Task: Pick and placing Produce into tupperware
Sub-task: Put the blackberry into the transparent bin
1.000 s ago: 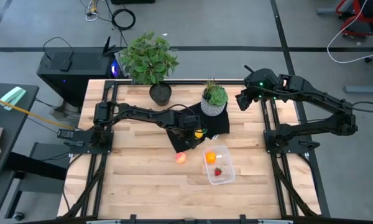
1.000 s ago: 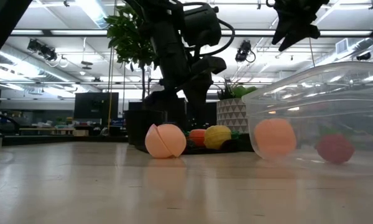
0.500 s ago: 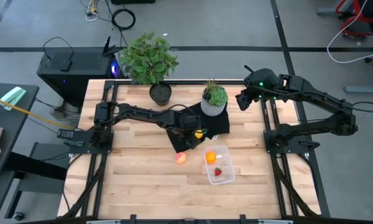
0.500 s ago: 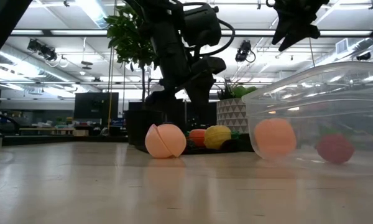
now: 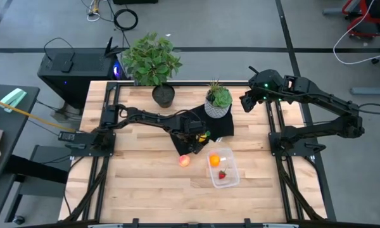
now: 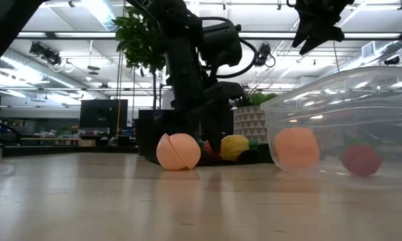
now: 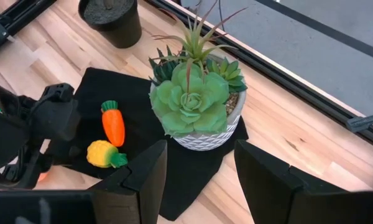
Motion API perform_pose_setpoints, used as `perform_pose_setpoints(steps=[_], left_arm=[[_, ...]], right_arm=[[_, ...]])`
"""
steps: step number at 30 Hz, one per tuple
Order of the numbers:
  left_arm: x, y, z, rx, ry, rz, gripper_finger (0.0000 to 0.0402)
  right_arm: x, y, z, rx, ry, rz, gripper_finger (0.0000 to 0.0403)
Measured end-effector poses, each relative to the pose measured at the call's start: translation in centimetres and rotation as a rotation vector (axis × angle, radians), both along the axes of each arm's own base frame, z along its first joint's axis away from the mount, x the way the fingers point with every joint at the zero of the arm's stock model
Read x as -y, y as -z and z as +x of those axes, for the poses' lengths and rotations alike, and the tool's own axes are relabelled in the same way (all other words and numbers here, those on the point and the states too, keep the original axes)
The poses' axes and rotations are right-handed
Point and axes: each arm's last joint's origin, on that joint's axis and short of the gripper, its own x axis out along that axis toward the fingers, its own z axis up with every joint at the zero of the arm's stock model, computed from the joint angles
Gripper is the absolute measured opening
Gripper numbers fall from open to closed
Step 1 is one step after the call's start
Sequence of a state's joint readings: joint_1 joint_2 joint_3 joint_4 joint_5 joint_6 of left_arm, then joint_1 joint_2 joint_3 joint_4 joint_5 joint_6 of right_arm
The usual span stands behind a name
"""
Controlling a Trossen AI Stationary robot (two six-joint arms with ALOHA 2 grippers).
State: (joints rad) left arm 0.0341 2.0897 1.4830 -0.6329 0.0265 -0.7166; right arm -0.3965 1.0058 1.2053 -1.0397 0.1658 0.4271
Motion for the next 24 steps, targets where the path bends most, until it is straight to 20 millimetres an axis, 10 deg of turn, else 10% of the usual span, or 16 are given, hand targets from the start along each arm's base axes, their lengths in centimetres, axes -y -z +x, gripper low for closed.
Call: perform_pose_setpoints(steps=[11,24], left_arm=[[-0.01,-0.04,0.07,0.008,0.005,0.006,0.0279],[-0.01,-0.07,0.12,0.014,0.025,0.018,0.0181]], right_arm=[[0.00,0.00,0.01,-0.001,-0.002,-0.002,0.0195],[0.00,0.00,0.01,-0.001,-0.002,-0.002,0.0195]])
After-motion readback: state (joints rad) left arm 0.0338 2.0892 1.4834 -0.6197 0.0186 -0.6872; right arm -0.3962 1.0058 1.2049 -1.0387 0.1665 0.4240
